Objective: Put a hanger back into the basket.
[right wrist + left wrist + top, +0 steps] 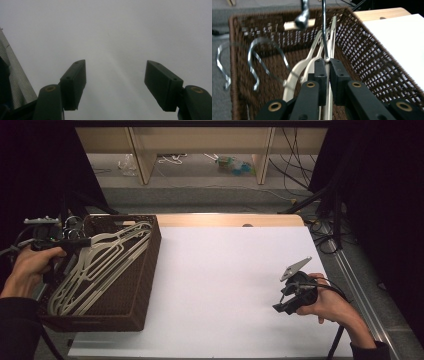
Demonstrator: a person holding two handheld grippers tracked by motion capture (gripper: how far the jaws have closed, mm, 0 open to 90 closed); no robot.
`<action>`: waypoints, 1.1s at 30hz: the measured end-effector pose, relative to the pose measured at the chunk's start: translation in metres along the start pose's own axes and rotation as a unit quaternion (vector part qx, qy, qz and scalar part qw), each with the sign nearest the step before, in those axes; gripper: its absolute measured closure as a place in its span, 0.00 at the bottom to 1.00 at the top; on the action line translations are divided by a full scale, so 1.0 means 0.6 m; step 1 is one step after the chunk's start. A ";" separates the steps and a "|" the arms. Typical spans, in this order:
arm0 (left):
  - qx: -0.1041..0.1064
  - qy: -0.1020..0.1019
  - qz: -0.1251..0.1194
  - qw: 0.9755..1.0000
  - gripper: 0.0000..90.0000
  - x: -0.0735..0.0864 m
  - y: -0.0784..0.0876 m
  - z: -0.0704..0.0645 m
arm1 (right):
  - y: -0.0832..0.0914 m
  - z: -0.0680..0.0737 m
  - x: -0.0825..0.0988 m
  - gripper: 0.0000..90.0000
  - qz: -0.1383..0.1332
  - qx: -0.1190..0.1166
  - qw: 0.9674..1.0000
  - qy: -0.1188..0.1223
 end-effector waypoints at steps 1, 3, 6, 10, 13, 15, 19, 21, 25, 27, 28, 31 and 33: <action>-0.003 0.002 0.000 1.000 0.93 0.004 -0.004 0.003 | 0.000 0.000 0.000 0.39 -0.001 0.001 1.000 -0.001; 0.001 0.010 -0.002 1.000 0.93 0.008 -0.010 0.004 | 0.001 0.000 0.000 0.39 -0.001 0.000 1.000 -0.001; -0.010 0.017 0.008 1.000 0.93 0.014 -0.018 0.010 | 0.001 -0.001 0.001 0.39 0.001 0.001 1.000 -0.005; -0.035 0.024 0.020 0.999 0.91 0.020 -0.028 0.018 | 0.002 -0.001 0.001 0.39 -0.002 0.000 1.000 -0.006; -0.049 0.018 0.017 0.998 0.80 0.019 -0.025 0.023 | 0.003 -0.001 0.001 0.39 -0.004 0.000 1.000 -0.005; -0.070 0.011 0.022 0.997 0.70 0.019 -0.015 0.031 | 0.002 -0.002 0.002 0.39 -0.004 0.002 1.000 -0.004; -0.082 0.025 -0.008 0.996 0.64 0.017 -0.004 0.029 | 0.000 -0.002 0.000 0.38 -0.004 0.002 1.000 -0.005; -0.092 0.003 -0.007 0.996 0.61 0.019 0.006 0.023 | 0.001 -0.002 -0.001 0.38 -0.007 0.003 1.000 -0.003; -0.056 -0.010 -0.038 0.998 0.51 0.022 0.019 -0.021 | 0.002 -0.002 -0.003 0.38 -0.014 0.006 1.000 -0.007; -0.045 -0.015 -0.053 0.997 0.47 0.026 0.030 -0.045 | 0.000 -0.003 -0.004 0.38 -0.015 0.010 1.000 -0.009; -0.038 -0.016 -0.060 0.997 0.44 0.028 0.035 -0.056 | -0.001 -0.004 -0.004 0.38 -0.018 0.011 1.000 -0.008; -0.023 -0.030 -0.075 0.996 0.40 0.040 0.047 -0.093 | -0.002 -0.005 -0.007 0.38 -0.024 0.016 0.999 -0.013; -0.010 -0.047 -0.078 0.996 0.38 0.055 0.054 -0.122 | -0.002 -0.006 -0.010 0.38 -0.034 0.021 0.999 -0.014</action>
Point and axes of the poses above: each handheld gripper's, and its own axes: y roughly backward along the jaws, x roughly out of its underside, z roughly to its left, the point moved 7 cm from there along -y, roughly forward along the jaws, and after that the axes turned 15 degrees about y, right-handed, at the moved point
